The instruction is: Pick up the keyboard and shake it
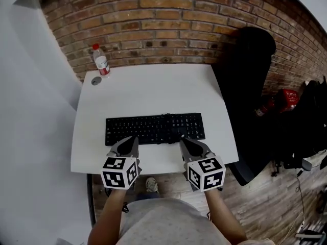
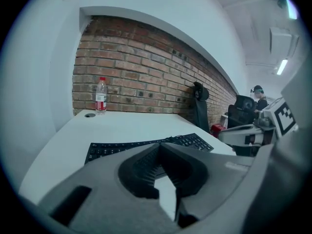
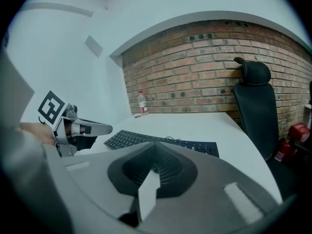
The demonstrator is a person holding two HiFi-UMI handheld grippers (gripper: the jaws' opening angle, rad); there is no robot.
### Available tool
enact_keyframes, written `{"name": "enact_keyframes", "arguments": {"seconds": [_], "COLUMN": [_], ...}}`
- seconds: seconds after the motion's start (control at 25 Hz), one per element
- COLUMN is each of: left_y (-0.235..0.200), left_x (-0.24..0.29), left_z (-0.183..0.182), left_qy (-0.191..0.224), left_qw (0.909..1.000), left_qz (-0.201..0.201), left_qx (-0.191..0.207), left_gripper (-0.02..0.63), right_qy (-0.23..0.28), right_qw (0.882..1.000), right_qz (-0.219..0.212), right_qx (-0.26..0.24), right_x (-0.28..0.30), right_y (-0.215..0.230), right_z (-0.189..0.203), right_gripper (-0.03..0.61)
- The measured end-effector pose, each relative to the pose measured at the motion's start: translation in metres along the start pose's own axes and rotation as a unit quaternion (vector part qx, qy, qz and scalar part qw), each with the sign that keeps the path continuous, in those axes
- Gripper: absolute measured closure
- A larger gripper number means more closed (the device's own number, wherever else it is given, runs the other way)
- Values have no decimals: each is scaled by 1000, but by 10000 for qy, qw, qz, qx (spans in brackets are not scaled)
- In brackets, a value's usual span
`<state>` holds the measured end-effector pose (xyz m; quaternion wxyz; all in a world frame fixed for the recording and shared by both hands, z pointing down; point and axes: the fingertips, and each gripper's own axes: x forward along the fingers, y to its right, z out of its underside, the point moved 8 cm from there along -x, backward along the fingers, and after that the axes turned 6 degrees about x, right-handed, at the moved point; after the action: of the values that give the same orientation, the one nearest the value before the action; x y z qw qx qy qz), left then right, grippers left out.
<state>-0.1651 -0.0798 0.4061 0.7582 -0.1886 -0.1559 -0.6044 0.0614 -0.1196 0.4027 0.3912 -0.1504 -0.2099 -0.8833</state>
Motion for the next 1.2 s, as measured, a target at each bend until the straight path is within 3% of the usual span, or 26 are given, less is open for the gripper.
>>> {"name": "enact_keyframes", "arguments": {"seconds": [0.32,0.68,1.2], "left_y": [-62,-131,-170], "left_x": [30,53,71], "left_z": [1,10,23], "left_qy": [-182,-483,-954], "left_qw": [9998,9982,9936], "left_qz": [6,-188,-286], "left_qx": [-104,-285,-539], "left_gripper": [613,420,242], "right_qy": [-278,-649,-930], "right_qw": [9994,9967,9917], "right_qz": [215,494,888], "right_qx": [49,9,67], "right_x": [58,102,110], "right_y": [7,35,86], "right_z": [-10,-17,-21], "right_gripper": [565,483,373]}}
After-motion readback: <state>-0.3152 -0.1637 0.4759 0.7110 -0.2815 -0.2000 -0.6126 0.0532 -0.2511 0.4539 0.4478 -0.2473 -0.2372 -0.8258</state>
